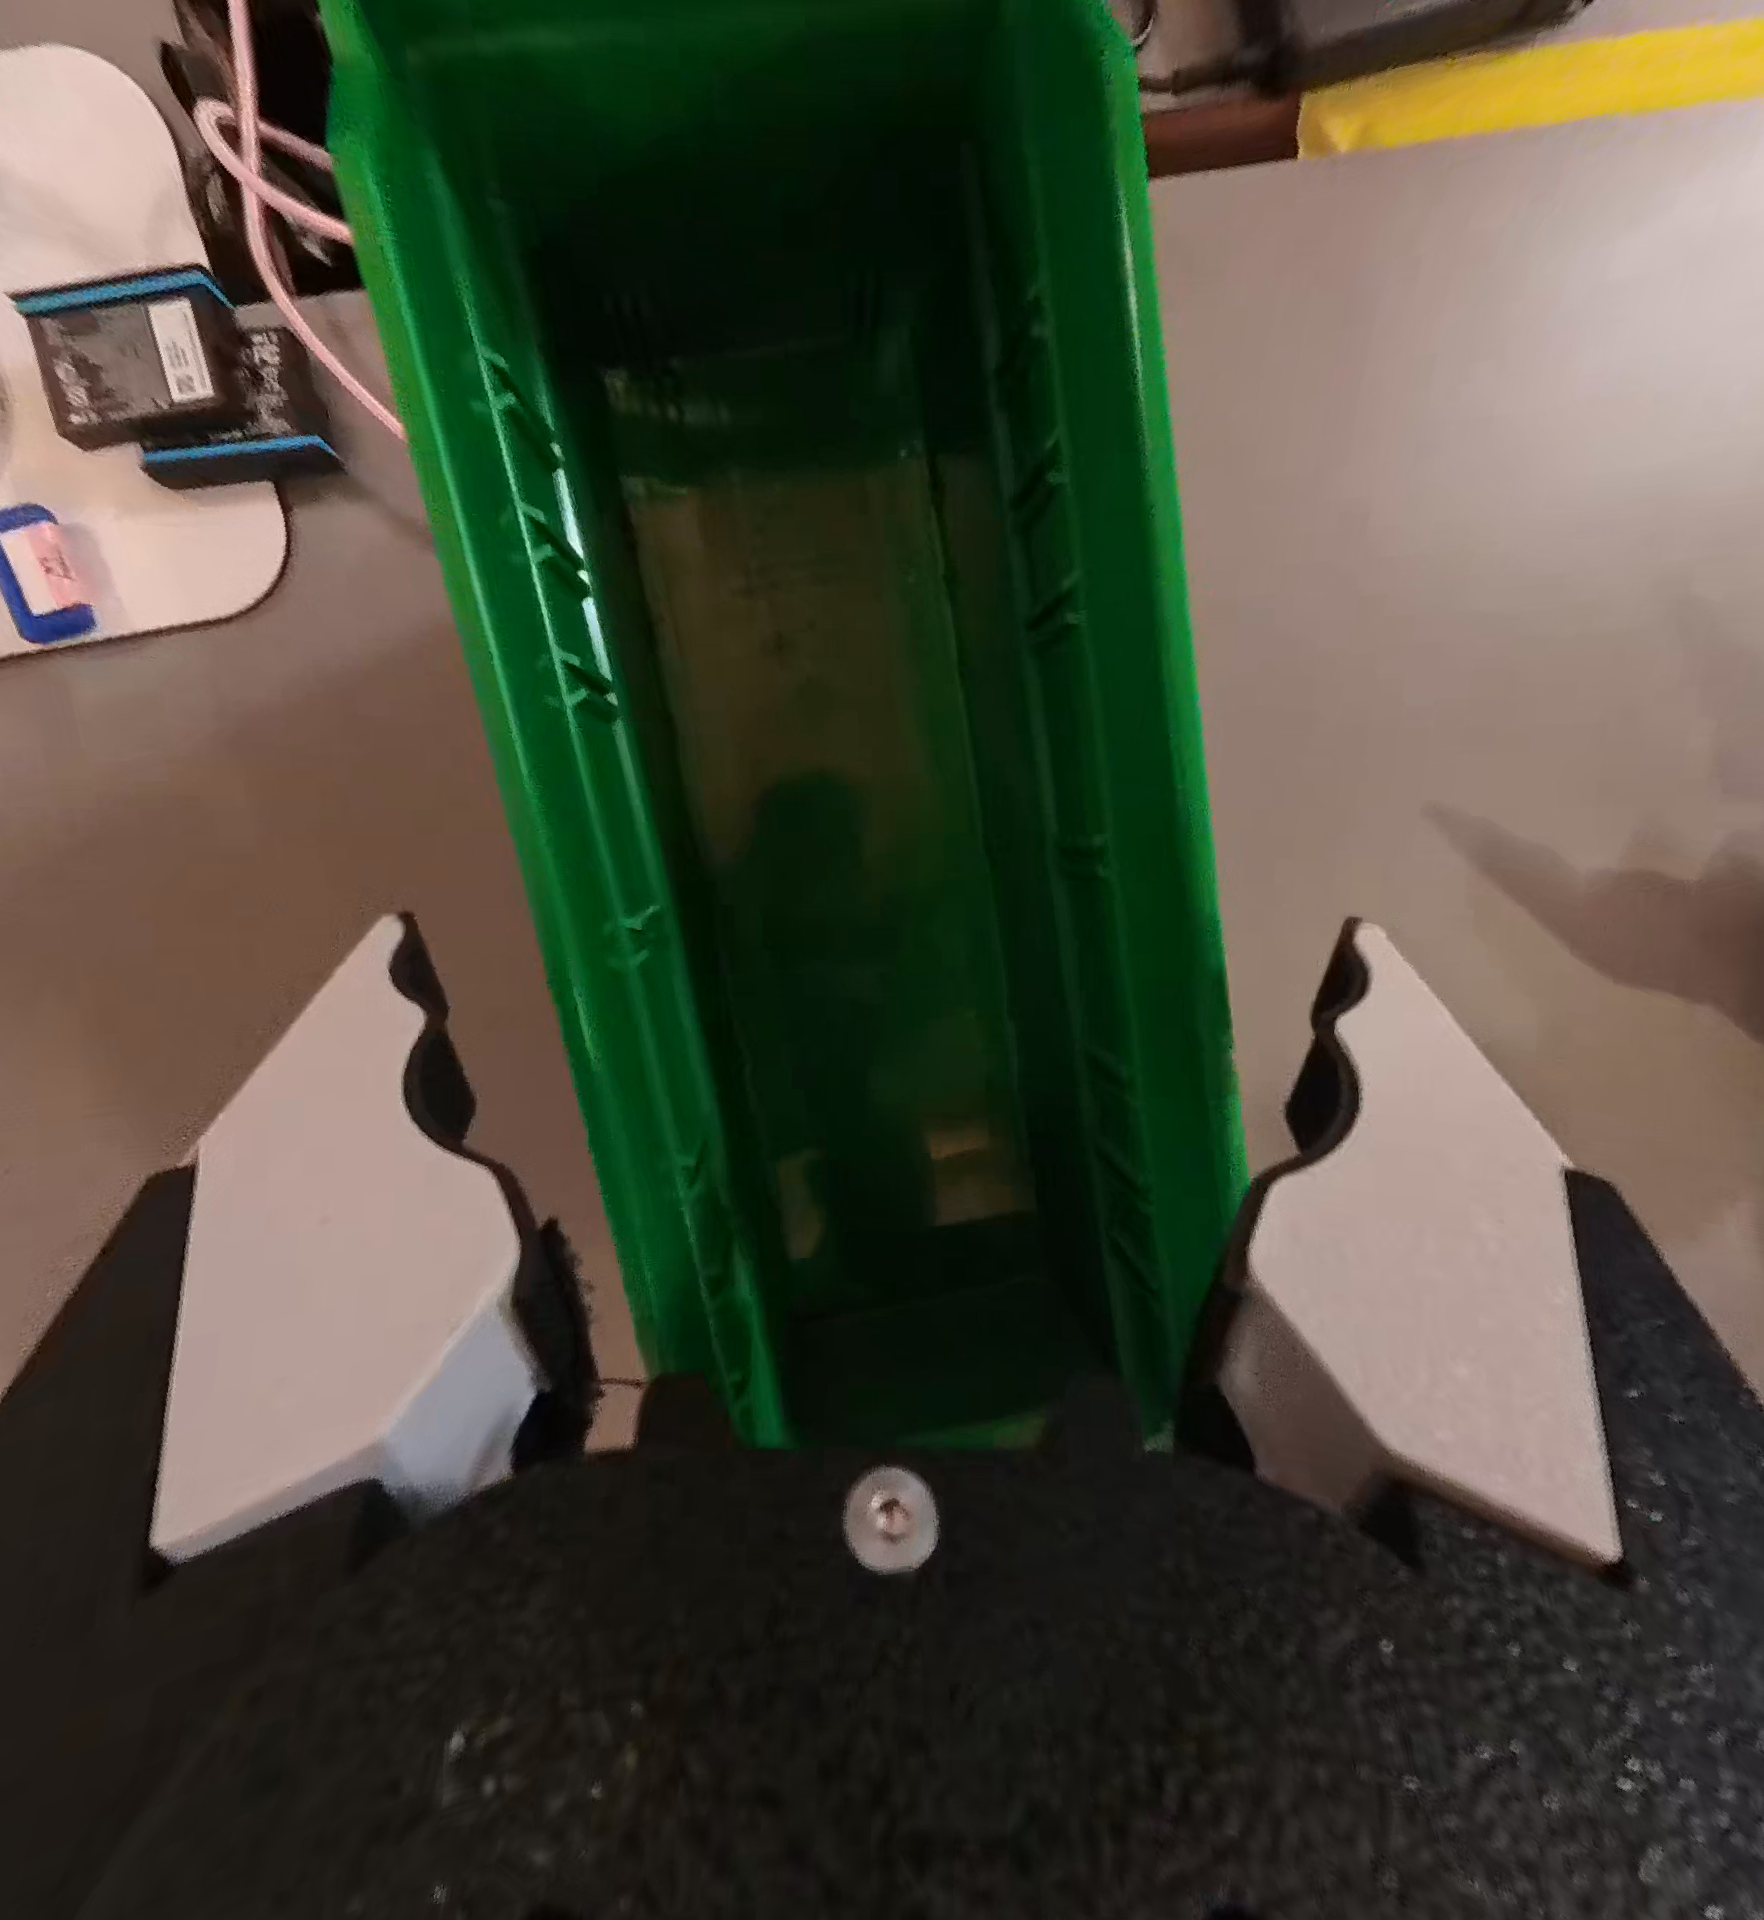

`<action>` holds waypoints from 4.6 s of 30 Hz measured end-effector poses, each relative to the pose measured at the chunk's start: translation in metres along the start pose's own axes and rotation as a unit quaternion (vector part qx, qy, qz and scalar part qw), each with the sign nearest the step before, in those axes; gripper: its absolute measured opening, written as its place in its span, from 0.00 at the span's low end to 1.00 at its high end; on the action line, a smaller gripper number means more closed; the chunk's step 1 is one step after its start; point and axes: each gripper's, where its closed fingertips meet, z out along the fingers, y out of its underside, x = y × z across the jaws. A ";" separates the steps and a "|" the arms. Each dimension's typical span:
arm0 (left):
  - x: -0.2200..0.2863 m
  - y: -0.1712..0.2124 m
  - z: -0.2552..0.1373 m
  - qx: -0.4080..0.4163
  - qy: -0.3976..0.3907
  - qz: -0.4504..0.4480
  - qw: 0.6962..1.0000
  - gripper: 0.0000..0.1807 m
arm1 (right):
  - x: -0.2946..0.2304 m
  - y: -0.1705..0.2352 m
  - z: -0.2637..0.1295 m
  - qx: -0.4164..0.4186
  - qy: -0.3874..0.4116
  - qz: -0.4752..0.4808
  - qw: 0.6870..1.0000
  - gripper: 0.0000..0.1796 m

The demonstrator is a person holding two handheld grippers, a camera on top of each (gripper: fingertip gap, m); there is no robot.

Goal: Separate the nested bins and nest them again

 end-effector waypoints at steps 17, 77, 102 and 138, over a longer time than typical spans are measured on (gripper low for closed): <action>0.005 0.009 -0.012 -0.014 0.047 0.011 0.999 0.55 | -0.009 0.002 0.001 -0.007 -0.006 -0.041 0.999 0.59; 0.350 0.004 0.030 0.133 0.224 0.248 0.933 0.88 | 0.229 -0.058 -0.163 0.028 0.341 -0.105 0.934 0.58; -0.008 0.023 0.017 0.012 0.018 0.025 0.999 0.88 | 0.219 -0.057 -0.158 0.016 0.333 -0.136 0.933 0.58; -0.022 -0.016 -0.100 0.100 0.050 0.004 0.994 0.49 | 0.224 -0.054 -0.158 0.017 0.331 -0.107 0.937 0.58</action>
